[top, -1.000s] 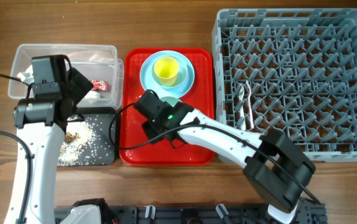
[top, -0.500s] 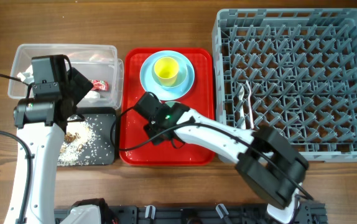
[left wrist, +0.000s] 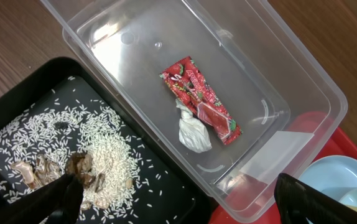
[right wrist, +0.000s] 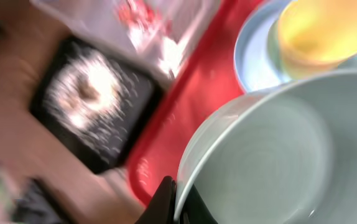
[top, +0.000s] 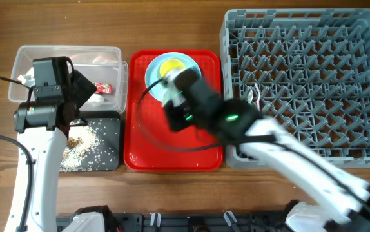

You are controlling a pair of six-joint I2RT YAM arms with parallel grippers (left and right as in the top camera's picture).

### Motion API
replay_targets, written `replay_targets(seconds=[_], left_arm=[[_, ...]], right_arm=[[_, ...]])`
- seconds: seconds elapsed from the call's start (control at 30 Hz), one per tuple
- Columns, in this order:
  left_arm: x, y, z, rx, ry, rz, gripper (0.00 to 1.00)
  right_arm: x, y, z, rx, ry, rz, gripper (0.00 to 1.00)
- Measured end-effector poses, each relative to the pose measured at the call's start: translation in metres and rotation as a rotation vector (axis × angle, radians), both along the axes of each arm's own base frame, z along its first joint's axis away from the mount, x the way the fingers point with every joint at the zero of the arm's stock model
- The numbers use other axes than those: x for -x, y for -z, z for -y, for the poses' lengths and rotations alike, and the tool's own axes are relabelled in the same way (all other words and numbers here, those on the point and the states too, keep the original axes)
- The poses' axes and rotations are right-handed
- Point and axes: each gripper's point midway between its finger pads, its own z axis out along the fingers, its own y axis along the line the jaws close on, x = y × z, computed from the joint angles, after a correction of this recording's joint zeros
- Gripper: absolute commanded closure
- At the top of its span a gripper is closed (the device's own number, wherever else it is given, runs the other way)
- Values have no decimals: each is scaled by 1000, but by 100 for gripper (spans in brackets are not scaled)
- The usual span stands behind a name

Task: Sort waste into correct bins and load items into the dishwasher rack
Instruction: 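Lift the green bowl and carry it right into the rack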

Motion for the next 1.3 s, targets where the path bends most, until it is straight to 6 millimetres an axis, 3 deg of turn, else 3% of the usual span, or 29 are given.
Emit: replay_targets(seconds=[0.07,0.2,0.4,0.5,0.67,1.0,1.3], left_arm=[[0,0,0,0,0,0,0],[0,0,0,0,0,-1,0],[0,0,0,0,0,0,0],[0,0,0,0,0,0,0],[0,0,0,0,0,0,0],[0,0,0,0,0,0,0],[0,0,0,0,0,0,0]], right_arm=[[-13,-26,23,-107,29,-23,96],[-31,-57,62,-299,38,-102,96],[-37,-89,103,-535,-40,-176,96],[-34,-96,122,-632,-79,-205,96],[-28,-76,148,-722,-90,-249,96],[-16,-10,196,-821,45,-320,96],[-9,13,205,-826,99,-350,96]])
